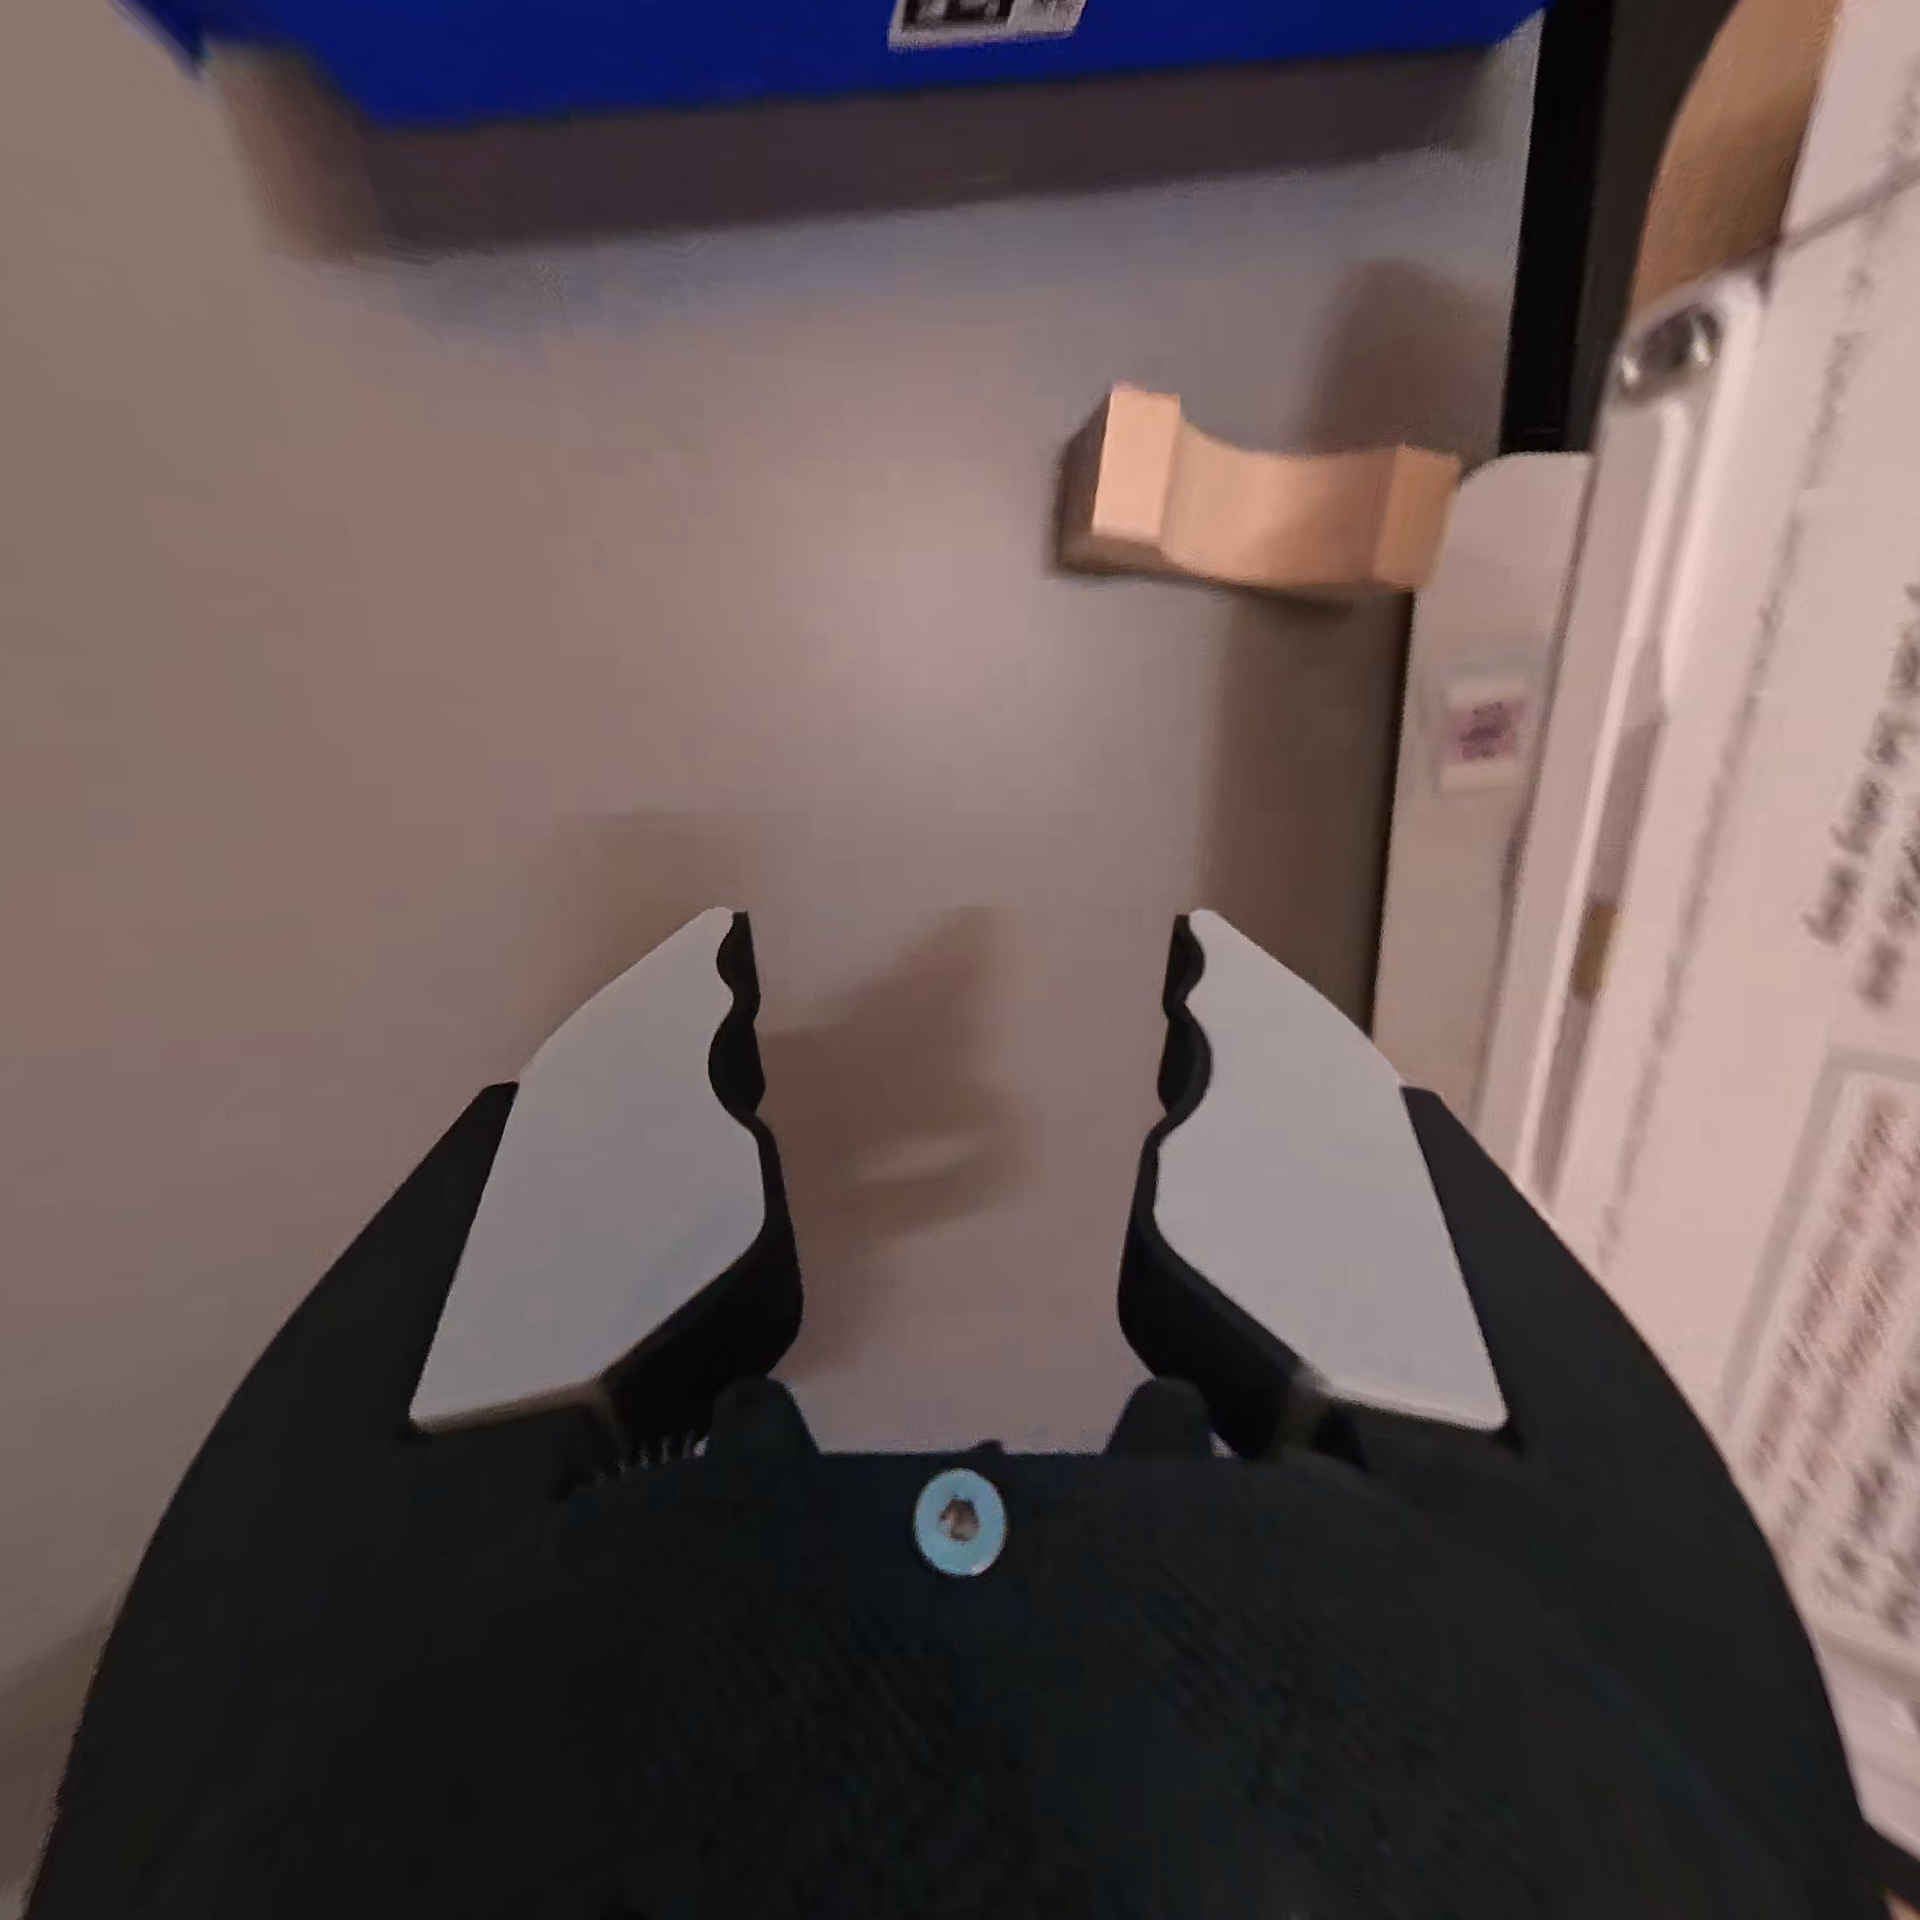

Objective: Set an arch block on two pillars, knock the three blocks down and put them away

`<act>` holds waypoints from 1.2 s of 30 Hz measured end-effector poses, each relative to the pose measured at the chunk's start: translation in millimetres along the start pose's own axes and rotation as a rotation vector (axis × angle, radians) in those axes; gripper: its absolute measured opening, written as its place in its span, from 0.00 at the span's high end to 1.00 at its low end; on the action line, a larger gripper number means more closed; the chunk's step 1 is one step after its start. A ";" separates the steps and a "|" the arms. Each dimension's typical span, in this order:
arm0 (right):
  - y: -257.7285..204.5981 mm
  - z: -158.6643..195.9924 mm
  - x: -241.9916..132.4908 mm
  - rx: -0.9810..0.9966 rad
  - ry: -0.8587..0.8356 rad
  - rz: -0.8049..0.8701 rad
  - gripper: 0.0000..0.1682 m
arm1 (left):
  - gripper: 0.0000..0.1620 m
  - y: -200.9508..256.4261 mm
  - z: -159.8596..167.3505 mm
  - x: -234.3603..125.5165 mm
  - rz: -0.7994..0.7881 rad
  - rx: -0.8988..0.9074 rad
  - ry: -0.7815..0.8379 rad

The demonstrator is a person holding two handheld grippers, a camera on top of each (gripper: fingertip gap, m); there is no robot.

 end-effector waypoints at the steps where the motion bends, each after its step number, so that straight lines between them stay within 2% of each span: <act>1: 3.4 -12.3 11.6 0.048 -0.002 -0.006 0.56 | 0.67 0.3 0.4 -1.4 -0.001 0.000 0.002; 6: 19.1 -53.6 54.5 0.230 -0.008 0.026 0.58 | 0.67 0.0 -1.7 -7.8 -0.002 0.002 0.022; 11: 35.6 -63.7 74.4 0.314 -0.046 0.116 0.63 | 0.67 -5.2 -1.4 -11.1 0.015 -0.025 0.035; 15: 45.2 -67.3 86.2 0.220 -0.091 0.109 0.64 | 0.67 -11.6 -2.0 -13.8 0.025 -0.056 0.049; 19: 48.4 -68.1 96.0 0.153 -0.121 0.084 0.71 | 0.67 -17.5 -2.4 -17.2 0.026 -0.075 0.063; 23: 57.0 -67.4 98.2 0.110 -0.127 0.151 0.83 | 0.67 -22.3 -0.9 -17.9 0.032 -0.100 0.065; 31: 48.9 -66.6 95.4 0.055 -0.168 0.170 0.84 | 0.68 -22.7 0.1 -14.6 0.031 -0.096 0.050; 36: 19.9 -66.2 54.5 0.018 -0.116 0.145 0.84 | 0.68 -20.6 1.0 -15.4 0.021 -0.084 0.041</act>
Point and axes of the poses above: each gripper's, where its closed fingertips meet, x out along the fingers, z out of its underside, y = z × x across the jaws, the point moved 8 cm from there along -x, back along the fingers, and after that the axes turned 14 degrees about -z, right-handed, at the moved point
